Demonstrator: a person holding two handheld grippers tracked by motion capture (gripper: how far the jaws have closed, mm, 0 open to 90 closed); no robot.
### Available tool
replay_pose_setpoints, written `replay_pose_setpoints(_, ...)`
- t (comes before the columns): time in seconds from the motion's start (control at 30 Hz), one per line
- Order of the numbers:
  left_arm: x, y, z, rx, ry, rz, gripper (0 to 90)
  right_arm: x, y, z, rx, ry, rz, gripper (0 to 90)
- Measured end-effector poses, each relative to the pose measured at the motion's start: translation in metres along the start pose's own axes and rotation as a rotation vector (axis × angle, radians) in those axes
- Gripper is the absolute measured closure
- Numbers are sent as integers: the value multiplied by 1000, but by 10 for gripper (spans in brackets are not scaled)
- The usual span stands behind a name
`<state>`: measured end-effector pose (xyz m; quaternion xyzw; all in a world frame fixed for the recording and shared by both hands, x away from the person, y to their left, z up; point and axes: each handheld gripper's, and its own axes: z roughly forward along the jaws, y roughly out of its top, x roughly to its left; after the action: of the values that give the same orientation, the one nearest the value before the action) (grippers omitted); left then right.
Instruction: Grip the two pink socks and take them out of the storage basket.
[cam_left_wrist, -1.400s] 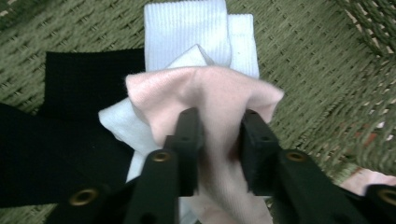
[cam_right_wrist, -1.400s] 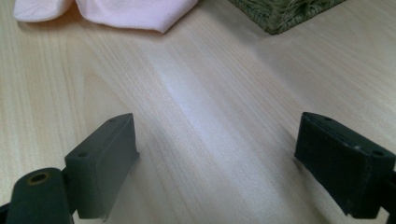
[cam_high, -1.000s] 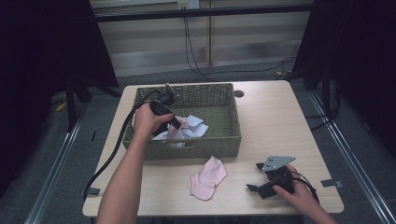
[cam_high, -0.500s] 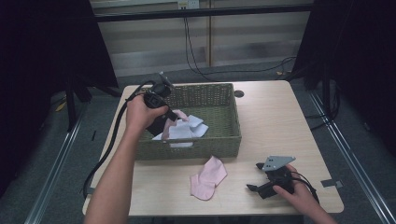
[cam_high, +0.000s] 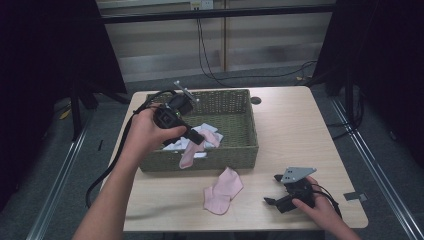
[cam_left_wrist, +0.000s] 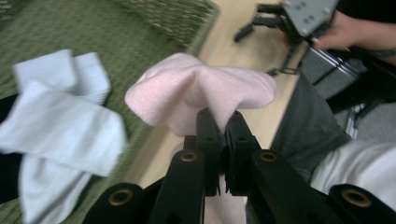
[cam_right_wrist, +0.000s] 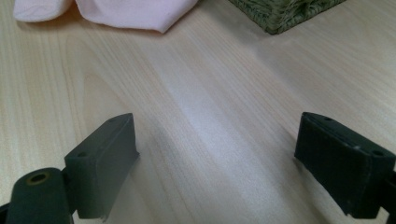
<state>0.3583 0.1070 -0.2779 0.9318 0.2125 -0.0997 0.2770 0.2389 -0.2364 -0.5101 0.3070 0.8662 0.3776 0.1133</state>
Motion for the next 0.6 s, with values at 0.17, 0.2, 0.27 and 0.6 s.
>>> replay_pose_setpoints(0.17, -13, -7, 18, 7, -61, 48, 850, 0, 0, 0, 0, 1, 0, 119)
replay_pose_setpoints(0.2, -16, -9, 23, 12, -68, 50, 833, 0, 0, 0, -1, 1, 3, 119)
replay_pose_setpoints(0.27, -18, -14, 34, 14, -65, 87, 682, 0, 0, 0, -1, 1, 3, 119)
replay_pose_setpoints(0.6, -4, -43, 54, 36, 49, 86, 313, 0, 0, 0, -1, 0, 3, 119)
